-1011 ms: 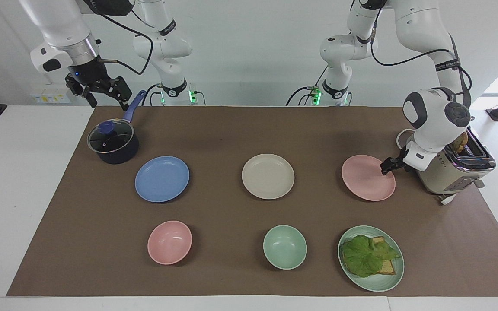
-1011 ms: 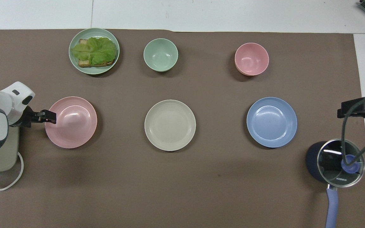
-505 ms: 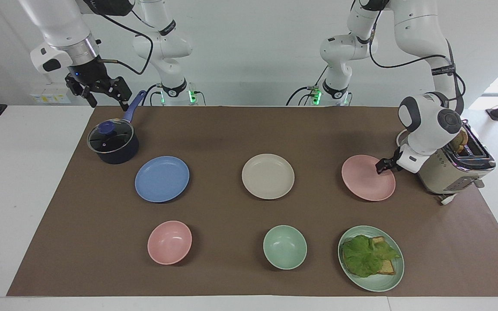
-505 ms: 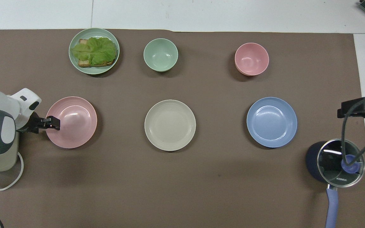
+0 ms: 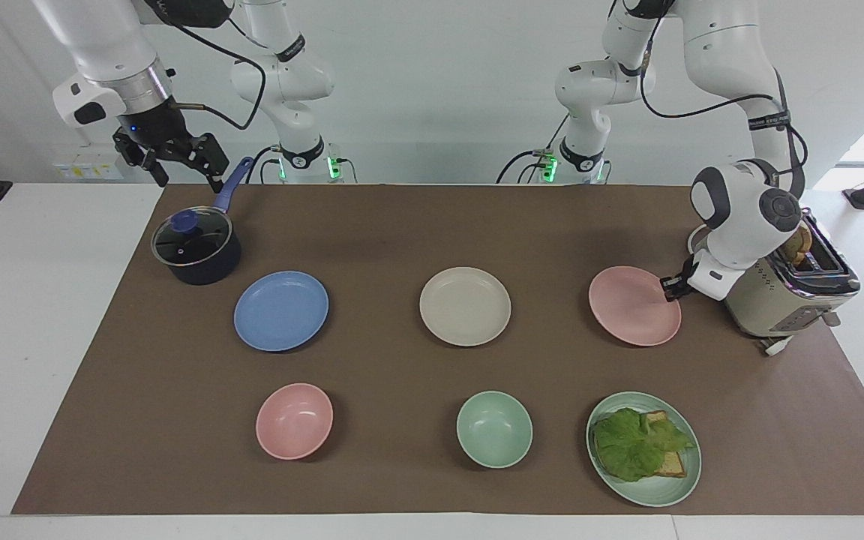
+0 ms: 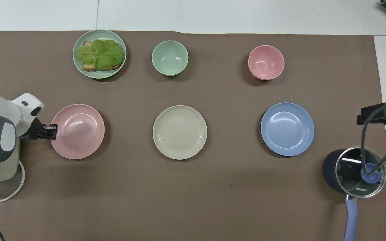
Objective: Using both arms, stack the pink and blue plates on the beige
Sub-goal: 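Close the left gripper on the pink plate's rim, then lift the pink plate with the left gripper over the beige plate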
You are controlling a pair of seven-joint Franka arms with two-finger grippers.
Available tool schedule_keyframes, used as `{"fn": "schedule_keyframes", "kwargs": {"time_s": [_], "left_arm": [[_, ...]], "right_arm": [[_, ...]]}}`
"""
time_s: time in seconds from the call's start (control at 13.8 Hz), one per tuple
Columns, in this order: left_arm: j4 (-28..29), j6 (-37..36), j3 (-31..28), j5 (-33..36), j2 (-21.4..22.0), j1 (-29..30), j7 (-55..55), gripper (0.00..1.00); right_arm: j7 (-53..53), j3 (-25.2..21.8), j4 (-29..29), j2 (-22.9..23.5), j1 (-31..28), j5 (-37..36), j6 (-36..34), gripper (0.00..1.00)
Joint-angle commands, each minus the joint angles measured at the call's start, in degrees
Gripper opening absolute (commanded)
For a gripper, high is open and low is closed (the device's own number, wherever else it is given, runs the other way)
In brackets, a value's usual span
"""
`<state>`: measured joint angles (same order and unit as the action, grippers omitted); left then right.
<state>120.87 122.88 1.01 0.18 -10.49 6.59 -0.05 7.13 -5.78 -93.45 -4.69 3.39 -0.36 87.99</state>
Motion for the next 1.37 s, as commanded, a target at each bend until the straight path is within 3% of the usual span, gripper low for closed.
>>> {"fn": "schedule_keyframes", "kwargs": {"time_s": [0.0,0.29,0.51,0.94,1.3], "left_arm": [[-3.07,-6.57,0.22,-0.26,0.04,0.26,0.31,0.0],[-11.16,-19.84,0.48,-4.56,1.0,-1.32,-0.22,0.0],[-12.94,-24.26,1.01,-11.49,2.84,-1.41,-0.39,0.0],[-10.75,-20.67,1.72,-17.65,4.16,-10.27,-8.03,0.0],[-6.96,-11.62,1.71,-19.51,5.22,-19.94,-19.09,0.0]], "right_arm": [[-0.97,0.07,0.38,-0.15,-0.22,0.1,-0.28,1.0],[-0.97,0.07,0.29,-0.15,-0.22,0.1,-0.28,1.0],[-0.97,0.15,0.29,-0.15,-0.22,0.1,-0.28,1.0],[-0.97,0.15,0.29,-0.15,-0.22,0.1,-0.28,1.0],[-0.97,0.15,0.29,-0.15,-0.22,0.1,-0.28,1.0]]}}
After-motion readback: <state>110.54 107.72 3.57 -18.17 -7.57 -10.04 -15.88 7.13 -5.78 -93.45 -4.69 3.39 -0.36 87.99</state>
